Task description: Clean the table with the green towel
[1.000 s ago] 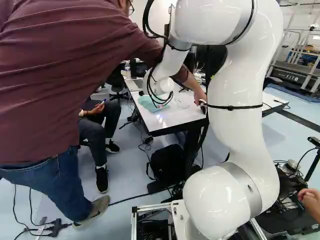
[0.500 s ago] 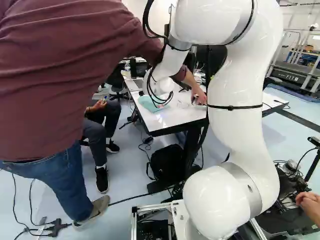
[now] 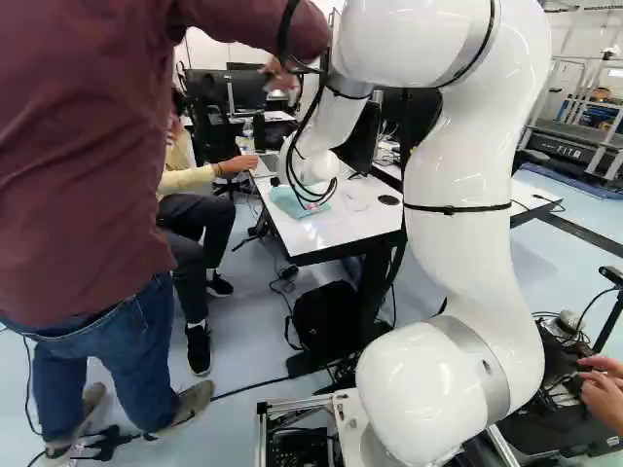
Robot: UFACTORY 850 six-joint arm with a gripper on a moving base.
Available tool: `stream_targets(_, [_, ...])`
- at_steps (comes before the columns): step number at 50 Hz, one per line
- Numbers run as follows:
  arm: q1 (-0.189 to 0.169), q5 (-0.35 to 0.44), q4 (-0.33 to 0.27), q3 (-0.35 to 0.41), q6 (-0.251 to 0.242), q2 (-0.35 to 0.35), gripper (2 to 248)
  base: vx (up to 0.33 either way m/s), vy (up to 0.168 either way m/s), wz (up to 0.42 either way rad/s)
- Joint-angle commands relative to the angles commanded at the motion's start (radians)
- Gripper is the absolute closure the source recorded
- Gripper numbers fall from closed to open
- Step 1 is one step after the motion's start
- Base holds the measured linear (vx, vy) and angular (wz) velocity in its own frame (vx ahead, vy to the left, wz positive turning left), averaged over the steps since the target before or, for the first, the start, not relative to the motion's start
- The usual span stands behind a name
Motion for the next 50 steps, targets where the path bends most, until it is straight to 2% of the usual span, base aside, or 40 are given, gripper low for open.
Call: stream_targets(50, [0.0,0.0,0.0,0.0,0.0,0.0,3,0.0,0.0,0.0])
